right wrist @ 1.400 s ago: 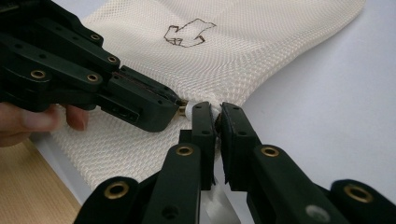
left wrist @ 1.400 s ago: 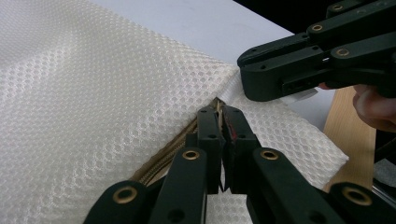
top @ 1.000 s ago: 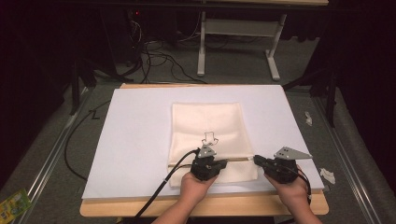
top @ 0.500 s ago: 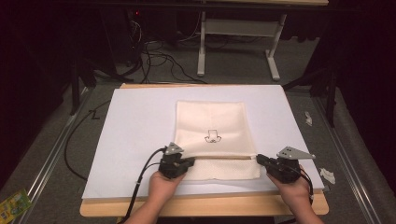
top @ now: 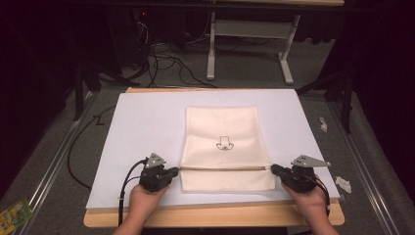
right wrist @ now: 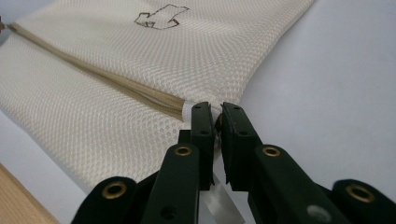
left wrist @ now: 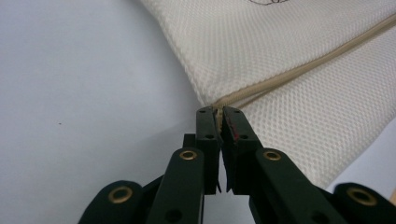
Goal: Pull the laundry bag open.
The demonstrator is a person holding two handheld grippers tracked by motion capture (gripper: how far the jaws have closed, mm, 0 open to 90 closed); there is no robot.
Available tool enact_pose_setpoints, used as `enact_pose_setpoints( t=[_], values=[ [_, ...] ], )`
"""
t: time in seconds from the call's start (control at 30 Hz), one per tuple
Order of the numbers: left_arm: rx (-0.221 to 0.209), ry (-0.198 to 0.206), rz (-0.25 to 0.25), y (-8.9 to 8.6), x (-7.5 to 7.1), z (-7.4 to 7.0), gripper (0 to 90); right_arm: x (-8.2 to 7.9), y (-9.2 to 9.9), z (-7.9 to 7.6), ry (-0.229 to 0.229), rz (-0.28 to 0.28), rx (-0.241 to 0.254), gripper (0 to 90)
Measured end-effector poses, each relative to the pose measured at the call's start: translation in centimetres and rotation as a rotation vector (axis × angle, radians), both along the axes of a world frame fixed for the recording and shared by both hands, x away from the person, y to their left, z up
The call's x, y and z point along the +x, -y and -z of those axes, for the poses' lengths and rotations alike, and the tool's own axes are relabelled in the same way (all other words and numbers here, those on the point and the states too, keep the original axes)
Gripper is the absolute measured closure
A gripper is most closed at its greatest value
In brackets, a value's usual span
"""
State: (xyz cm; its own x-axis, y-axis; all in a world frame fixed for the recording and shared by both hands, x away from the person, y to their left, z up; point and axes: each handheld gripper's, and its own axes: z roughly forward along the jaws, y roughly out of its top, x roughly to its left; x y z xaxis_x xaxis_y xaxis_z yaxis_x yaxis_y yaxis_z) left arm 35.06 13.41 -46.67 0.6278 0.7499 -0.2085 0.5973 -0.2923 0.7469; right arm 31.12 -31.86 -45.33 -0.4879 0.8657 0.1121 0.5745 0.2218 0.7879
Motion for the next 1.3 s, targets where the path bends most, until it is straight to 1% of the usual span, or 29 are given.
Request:
enact_pose_setpoints(
  t=[0.13,0.17,0.2,0.23,0.27,0.3,0.33,0.37,0.4,0.43,0.47,0.5,0.53,0.57,0.6,0.63,0.67,0.7,0.73,0.77,0.8,0.83,0.87,0.93,1.0,1.07,1.13,1.17,1.3],
  values=[
    [0.006,0.013,0.002,0.0,0.0,0.1,84.1,-0.1,0.1,0.2,-0.007,0.003,0.007,81.1],
    [-0.005,0.019,-0.007,-0.1,0.0,-0.1,79.4,-0.1,0.2,0.3,-0.008,0.004,0.01,74.5],
    [-0.005,0.019,-0.007,-0.1,0.0,-0.1,75.7,-0.1,0.2,0.3,-0.008,0.004,0.01,74.5],
    [-0.024,0.025,-0.015,-0.3,0.0,-0.3,71.6,-0.1,0.3,0.3,0.004,-0.006,0.029,69.6],
    [-0.024,0.025,-0.015,-0.3,0.0,-0.3,66.9,-0.1,0.3,0.3,0.004,-0.006,0.029,69.6],
    [-0.033,0.054,-0.027,-0.4,-0.1,-0.7,62.0,-0.1,0.5,0.1,0.017,-0.014,0.04,64.5],
    [-0.033,0.054,-0.027,-0.4,-0.1,-0.7,57.7,-0.1,0.5,0.1,0.017,-0.014,0.04,64.5],
    [-0.021,0.1,-0.023,-0.5,-0.4,-1.3,54.0,-0.2,0.8,-0.1,0.034,0.002,0.047,57.4],
    [-0.021,0.1,-0.023,-0.5,-0.4,-1.3,49.5,-0.2,0.8,-0.1,0.034,0.002,0.047,57.4],
    [0.002,0.141,-0.033,-0.8,-0.5,-1.6,44.8,-0.2,1.3,-0.3,0.064,0.029,0.052,48.3],
    [0.002,0.141,-0.033,-0.8,-0.5,-1.6,41.5,-0.2,1.6,-0.4,0.08,0.048,0.056,42.7],
    [0.019,0.162,-0.049,-1.1,-0.6,-1.7,38.2,-0.2,2.0,-0.5,0.09,0.068,0.057,37.3],
    [0.03,0.179,-0.066,-1.4,-0.5,-1.7,38.2,-0.2,2.0,-0.5,0.09,0.068,0.057,37.3],
    [0.037,0.185,-0.083,-1.9,-0.3,-1.8,29.8,-0.1,2.4,-0.6,0.1,0.085,0.051,34.5],
    [0.036,0.184,-0.092,-2.2,-0.2,-1.8,26.2,-0.1,3.2,-0.8,0.121,0.112,0.018,27.7],
    [0.044,0.186,-0.124,-3.2,0.1,-1.9,23.1,-0.1,3.7,-1.0,0.129,0.131,0.009,25.1],
    [0.044,0.186,-0.124,-3.2,0.1,-1.9,20.5,-0.1,3.7,-1.0,0.129,0.131,0.009,25.1],
    [0.039,0.191,-0.155,-4.5,0.4,-2.2,18.0,-0.1,4.8,-1.3,0.152,0.169,0.01,20.7],
    [0.039,0.191,-0.155,-4.5,0.4,-2.2,16.8,-0.1,4.8,-1.3,0.152,0.169,0.01,20.7],
    [0.019,0.203,-0.195,-6.2,0.4,-2.6,16.0,-0.3,5.9,-1.6,0.169,0.218,0.011,17.5],
    [0.019,0.203,-0.195,-6.2,0.4,-2.6,15.6,-0.3,5.9,-1.6,0.169,0.218,0.011,17.5],
    [0.026,0.232,-0.233,-7.7,0.1,-2.8,15.5,-0.5,6.8,-1.7,0.179,0.263,0.016,15.4],
    [0.026,0.232,-0.233,-7.7,0.1,-2.8,15.5,-0.5,6.8,-1.7,0.179,0.263,0.016,15.4],
    [0.017,0.229,-0.263,-8.9,0.1,-2.8,15.5,-0.6,7.5,-1.6,0.178,0.286,0.027,15.3],
    [-0.005,0.216,-0.297,-9.5,0.3,-2.9,15.4,-0.6,7.5,-1.4,0.173,0.285,0.02,15.2],
    [-0.017,0.22,-0.303,-9.6,0.3,-3.0,15.4,-0.4,7.0,-1.3,0.174,0.269,0.008,15.3],
    [-0.001,0.225,-0.286,-9.2,0.3,-3.0,15.3,-0.3,6.5,-1.3,0.175,0.253,-0.003,15.4],
    [0.018,0.223,-0.273,-8.9,0.3,-2.8,15.3,-0.3,6.1,-1.4,0.175,0.245,-0.016,15.4],
    [0.027,0.222,-0.272,-8.8,0.3,-2.7,14.0,-0.3,6.1,-1.3,0.178,0.245,-0.015,15.3]
  ],
)
